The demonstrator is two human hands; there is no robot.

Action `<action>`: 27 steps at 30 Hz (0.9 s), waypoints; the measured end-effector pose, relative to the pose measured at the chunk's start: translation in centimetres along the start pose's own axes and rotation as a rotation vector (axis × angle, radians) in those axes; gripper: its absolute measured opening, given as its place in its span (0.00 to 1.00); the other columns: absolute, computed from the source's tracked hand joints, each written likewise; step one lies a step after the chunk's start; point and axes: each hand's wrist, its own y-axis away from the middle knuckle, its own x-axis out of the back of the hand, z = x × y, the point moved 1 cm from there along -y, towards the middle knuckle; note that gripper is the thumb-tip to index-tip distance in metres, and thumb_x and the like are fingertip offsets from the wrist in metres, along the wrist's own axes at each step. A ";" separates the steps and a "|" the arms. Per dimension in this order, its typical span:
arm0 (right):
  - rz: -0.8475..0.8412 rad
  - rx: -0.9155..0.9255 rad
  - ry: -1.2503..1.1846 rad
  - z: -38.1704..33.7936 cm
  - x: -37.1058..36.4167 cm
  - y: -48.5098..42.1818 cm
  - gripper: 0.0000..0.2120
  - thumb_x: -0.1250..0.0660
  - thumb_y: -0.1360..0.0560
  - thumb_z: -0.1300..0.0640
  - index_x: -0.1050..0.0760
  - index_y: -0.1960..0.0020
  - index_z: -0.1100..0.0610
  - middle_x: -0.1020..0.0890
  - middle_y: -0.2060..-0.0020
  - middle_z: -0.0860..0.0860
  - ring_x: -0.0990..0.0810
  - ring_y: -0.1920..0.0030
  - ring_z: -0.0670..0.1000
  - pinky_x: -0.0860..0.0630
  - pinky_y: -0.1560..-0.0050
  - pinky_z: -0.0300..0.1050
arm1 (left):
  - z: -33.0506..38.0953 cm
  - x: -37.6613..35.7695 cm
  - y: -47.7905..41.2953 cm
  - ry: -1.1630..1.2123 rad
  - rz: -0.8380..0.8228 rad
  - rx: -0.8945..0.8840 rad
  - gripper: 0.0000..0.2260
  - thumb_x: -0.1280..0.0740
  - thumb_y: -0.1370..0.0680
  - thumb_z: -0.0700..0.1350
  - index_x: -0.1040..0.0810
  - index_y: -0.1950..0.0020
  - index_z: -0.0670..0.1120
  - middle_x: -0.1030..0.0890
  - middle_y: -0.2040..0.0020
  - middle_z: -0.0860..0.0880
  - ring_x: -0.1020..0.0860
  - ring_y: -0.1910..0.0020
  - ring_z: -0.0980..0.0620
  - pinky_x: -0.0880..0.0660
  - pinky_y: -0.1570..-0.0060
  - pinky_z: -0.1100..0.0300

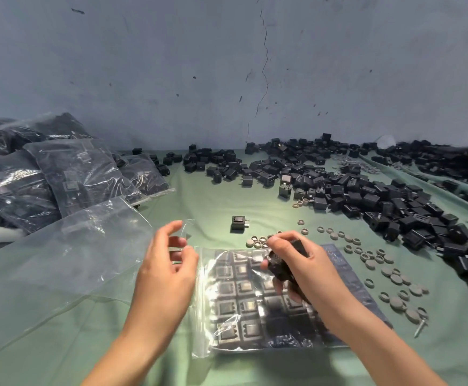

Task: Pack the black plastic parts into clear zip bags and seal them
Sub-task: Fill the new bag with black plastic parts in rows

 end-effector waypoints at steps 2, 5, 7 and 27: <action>-0.014 -0.030 -0.045 0.0 -1.1 0.0 0.08 0.32 0.22 0.50 0.23 0.50 0.55 0.14 0.64 0.55 0.23 0.75 0.50 0.37 0.79 0.37 | 1.1 -0.9 1.4 0.021 -0.187 -0.182 0.11 0.36 0.20 0.54 0.27 0.38 0.63 0.20 0.51 0.61 0.21 0.55 0.62 0.27 0.57 0.72; 0.020 0.006 -0.048 0.2 -2.5 0.2 0.09 0.32 0.21 0.50 0.21 0.55 0.55 0.18 0.69 0.51 0.24 0.77 0.47 0.34 0.79 0.37 | 1.4 -3.7 2.8 -0.071 -0.407 -0.332 0.15 0.37 0.22 0.60 0.28 0.35 0.63 0.26 0.47 0.61 0.22 0.52 0.62 0.29 0.53 0.72; 0.063 0.027 -0.033 0.4 -2.7 0.2 0.11 0.32 0.21 0.49 0.21 0.56 0.57 0.18 0.69 0.51 0.25 0.76 0.43 0.32 0.78 0.34 | 1.3 -4.5 3.0 -0.070 -0.401 -0.328 0.13 0.34 0.22 0.57 0.28 0.37 0.64 0.29 0.47 0.60 0.23 0.52 0.61 0.30 0.53 0.71; 0.218 0.208 0.959 1.9 3.4 -0.3 0.05 0.32 0.23 0.46 0.28 0.50 0.42 0.22 0.67 0.41 0.25 0.69 0.41 0.35 0.72 0.34 | -2.7 1.6 -1.5 0.317 -0.372 0.565 0.09 0.32 0.22 0.35 0.24 0.42 0.39 0.18 0.53 0.38 0.20 0.60 0.44 0.18 0.63 0.58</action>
